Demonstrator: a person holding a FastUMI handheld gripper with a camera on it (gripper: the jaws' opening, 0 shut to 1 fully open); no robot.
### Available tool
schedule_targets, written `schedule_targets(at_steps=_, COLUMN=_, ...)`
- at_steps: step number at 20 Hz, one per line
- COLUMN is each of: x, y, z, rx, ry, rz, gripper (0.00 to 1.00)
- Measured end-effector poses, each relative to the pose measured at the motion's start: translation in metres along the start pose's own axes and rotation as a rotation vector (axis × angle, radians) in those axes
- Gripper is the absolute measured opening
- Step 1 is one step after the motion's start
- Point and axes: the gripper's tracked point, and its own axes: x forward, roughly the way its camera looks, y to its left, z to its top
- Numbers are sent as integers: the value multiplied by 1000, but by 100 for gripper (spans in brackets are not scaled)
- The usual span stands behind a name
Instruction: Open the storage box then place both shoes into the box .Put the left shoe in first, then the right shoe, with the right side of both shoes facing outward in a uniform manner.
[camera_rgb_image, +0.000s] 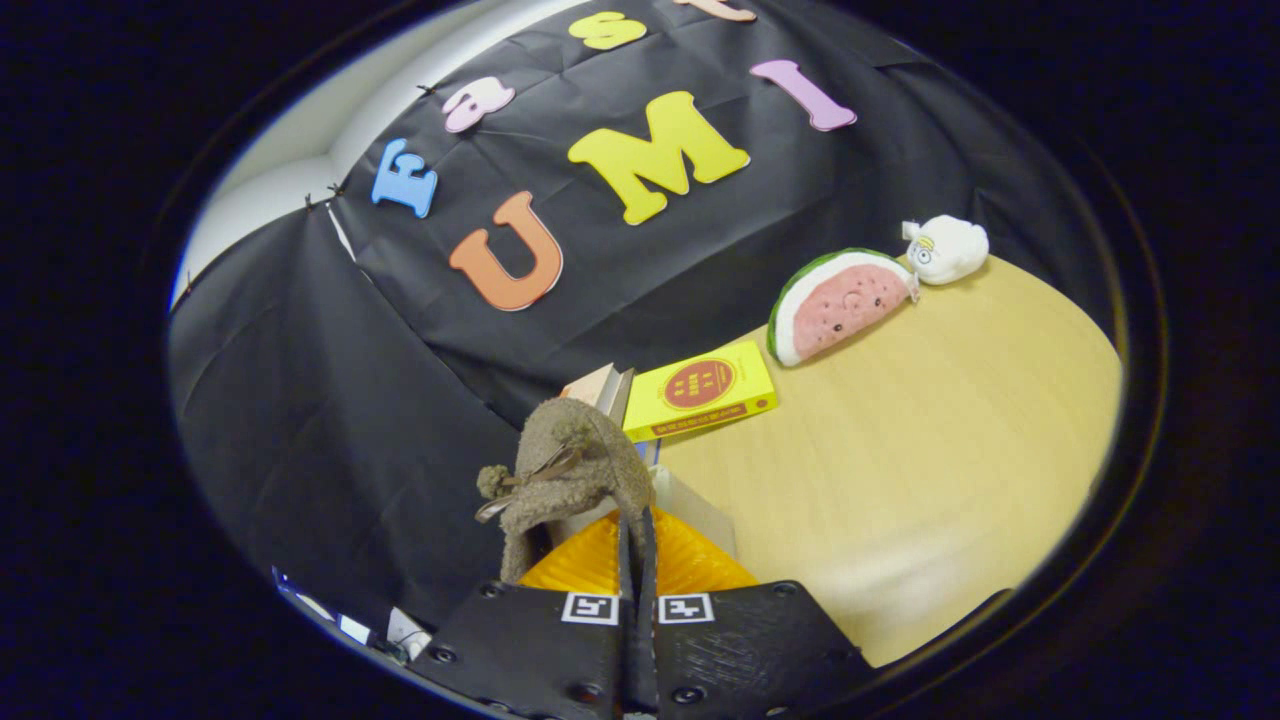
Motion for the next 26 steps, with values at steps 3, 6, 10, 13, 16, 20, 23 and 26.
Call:
schedule_targets(at_steps=3, x=12, y=13, z=-16, rx=3, ry=-26, rz=-17, gripper=0)
schedule_targets(at_steps=6, x=26, y=16, z=-34, rx=9, ry=-37, rz=-42, gripper=0)
schedule_targets(at_steps=10, x=40, y=13, z=-53, rx=-23, ry=-57, rz=-77, gripper=0)
schedule_targets(at_steps=13, x=48, y=7, z=-69, rx=-19, ry=-43, rz=-98, gripper=0)
schedule_targets(at_steps=16, x=53, y=1, z=-72, rx=-42, ry=-55, rz=-128, gripper=0)
schedule_targets(at_steps=20, x=58, y=-5, z=-74, rx=-51, ry=-71, rz=-159, gripper=1)
schedule_targets(at_steps=23, x=54, y=5, z=-69, rx=-46, ry=-86, rz=-118, gripper=15)
schedule_targets(at_steps=26, x=40, y=15, z=-54, rx=-95, ry=-133, rz=-86, gripper=35)
